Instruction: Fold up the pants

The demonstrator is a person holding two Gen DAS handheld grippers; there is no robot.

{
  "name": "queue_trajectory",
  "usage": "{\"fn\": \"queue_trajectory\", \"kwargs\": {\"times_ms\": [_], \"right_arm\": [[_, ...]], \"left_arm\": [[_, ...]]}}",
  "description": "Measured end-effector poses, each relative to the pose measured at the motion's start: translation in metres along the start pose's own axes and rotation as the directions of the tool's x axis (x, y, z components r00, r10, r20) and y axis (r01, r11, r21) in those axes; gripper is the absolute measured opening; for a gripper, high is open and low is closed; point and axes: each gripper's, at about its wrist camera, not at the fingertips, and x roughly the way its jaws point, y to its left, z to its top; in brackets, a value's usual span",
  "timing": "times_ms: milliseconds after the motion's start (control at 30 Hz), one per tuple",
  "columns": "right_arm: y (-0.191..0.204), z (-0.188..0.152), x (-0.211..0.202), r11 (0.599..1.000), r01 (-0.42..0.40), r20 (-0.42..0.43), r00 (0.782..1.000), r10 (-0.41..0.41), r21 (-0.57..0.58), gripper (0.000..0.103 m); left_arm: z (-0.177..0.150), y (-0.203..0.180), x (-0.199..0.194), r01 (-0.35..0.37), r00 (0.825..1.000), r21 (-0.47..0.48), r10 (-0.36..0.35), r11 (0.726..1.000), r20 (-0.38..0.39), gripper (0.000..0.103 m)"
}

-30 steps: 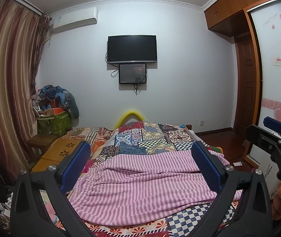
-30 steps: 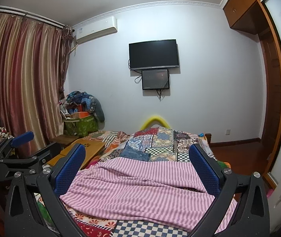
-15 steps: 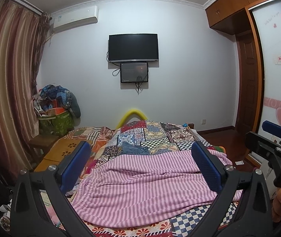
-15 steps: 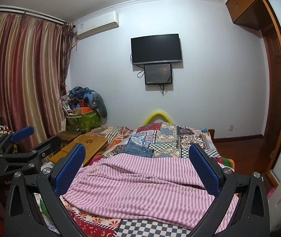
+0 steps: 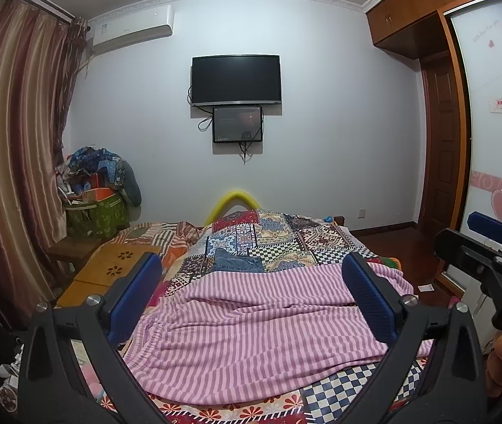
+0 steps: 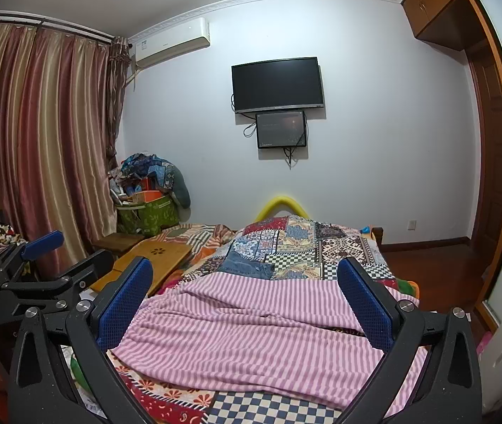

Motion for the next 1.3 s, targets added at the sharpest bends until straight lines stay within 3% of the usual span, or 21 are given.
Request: {"fn": "queue_trajectory", "kwargs": {"times_ms": [500, 867, 1033, 1100, 1233, 1300], "right_arm": [[-0.015, -0.002, 0.009, 0.999, 0.046, -0.02, 0.999, -0.046, 0.023, 0.103], [-0.127, 0.001, 0.062, 0.961, 0.268, -0.07, 0.962, -0.263, 0.062, 0.103], [-0.177, 0.001, 0.099, 0.94, 0.34, -0.171, 0.928, -0.33, 0.03, 0.103], [-0.193, -0.003, 0.117, 0.925, 0.379, -0.207, 0.904, -0.374, -0.017, 0.103], [-0.225, -0.016, 0.146, 0.916, 0.399, -0.291, 0.873, -0.392, -0.039, 0.103], [-0.244, -0.024, 0.161, 0.915, 0.404, -0.333, 0.859, -0.389, -0.028, 0.103]], "left_arm": [[0.005, 0.005, 0.019, 0.017, 1.0, 0.0, -0.017, 1.0, -0.02, 0.103], [0.02, 0.048, 0.125, -0.085, 0.99, 0.009, 0.085, 0.996, -0.116, 0.103], [0.016, 0.072, 0.202, -0.123, 0.97, 0.07, 0.135, 0.99, -0.201, 0.103], [0.012, 0.082, 0.232, -0.132, 0.958, 0.088, 0.15, 0.987, -0.246, 0.103], [-0.005, 0.113, 0.296, -0.134, 0.921, 0.068, 0.15, 0.989, -0.361, 0.103], [-0.017, 0.134, 0.329, -0.151, 0.893, 0.046, 0.156, 0.987, -0.421, 0.103]]}}
